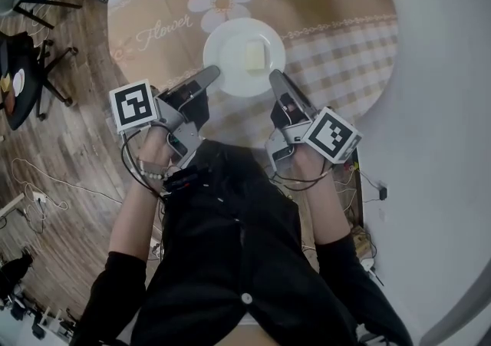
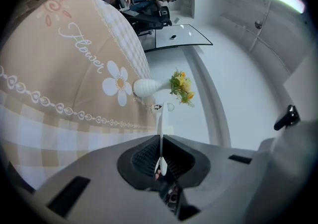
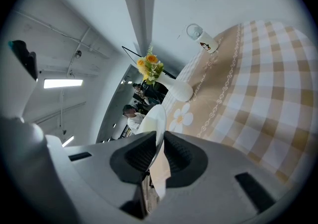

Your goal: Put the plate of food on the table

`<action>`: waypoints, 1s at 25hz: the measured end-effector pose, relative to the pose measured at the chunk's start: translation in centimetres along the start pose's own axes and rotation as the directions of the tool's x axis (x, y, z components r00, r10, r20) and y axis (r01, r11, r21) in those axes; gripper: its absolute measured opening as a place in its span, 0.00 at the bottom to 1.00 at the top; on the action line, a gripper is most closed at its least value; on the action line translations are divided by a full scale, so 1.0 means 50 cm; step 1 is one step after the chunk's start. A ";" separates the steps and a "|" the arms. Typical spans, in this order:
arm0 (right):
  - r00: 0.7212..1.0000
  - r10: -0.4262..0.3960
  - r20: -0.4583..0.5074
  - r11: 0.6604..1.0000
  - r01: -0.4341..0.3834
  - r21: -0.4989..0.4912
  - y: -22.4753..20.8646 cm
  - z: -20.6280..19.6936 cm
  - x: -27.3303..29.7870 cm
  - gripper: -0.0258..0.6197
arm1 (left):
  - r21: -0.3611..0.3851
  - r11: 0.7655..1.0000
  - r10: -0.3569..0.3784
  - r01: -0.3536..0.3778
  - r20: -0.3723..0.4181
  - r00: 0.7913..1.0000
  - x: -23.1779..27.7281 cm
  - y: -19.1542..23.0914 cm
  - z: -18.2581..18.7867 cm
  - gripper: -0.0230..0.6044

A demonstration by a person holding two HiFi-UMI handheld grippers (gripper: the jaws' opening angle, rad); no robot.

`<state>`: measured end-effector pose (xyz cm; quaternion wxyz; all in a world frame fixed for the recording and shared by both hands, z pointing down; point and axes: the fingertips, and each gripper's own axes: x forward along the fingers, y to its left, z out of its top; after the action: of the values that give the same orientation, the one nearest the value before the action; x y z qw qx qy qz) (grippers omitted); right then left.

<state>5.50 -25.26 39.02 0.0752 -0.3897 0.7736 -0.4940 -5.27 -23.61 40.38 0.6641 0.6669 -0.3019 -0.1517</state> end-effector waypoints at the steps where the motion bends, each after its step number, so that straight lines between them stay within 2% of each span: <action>1: 1.000 -0.022 -0.004 1.000 0.022 0.013 -0.013 -0.002 0.000 0.10 | -0.006 1.000 0.002 -0.002 -0.004 1.000 0.005 0.005 0.001 0.06; 5: 0.996 -0.092 -0.016 0.994 0.093 0.060 -0.057 -0.010 0.006 0.10 | -0.020 1.000 0.014 -0.015 -0.016 1.000 0.025 0.027 0.009 0.06; 15: 0.990 -0.133 -0.054 0.989 0.137 0.064 -0.120 -0.023 0.041 0.10 | -0.044 0.997 0.061 -0.063 -0.027 0.998 0.056 0.083 0.023 0.06; 21: 0.985 -0.156 -0.071 0.985 0.160 0.067 -0.146 -0.032 0.052 0.10 | -0.043 0.997 0.056 -0.058 -0.037 0.998 0.070 0.107 0.028 0.06; 25: 0.982 -0.169 -0.085 0.981 0.176 0.079 -0.171 -0.036 0.065 0.10 | -0.077 0.995 0.064 -0.067 -0.035 0.997 0.083 0.134 0.032 0.06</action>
<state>6.89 -27.96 47.84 0.0186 -0.4322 0.7172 -0.5463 -4.40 -26.94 47.64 0.6991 0.6326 -0.3065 -0.1306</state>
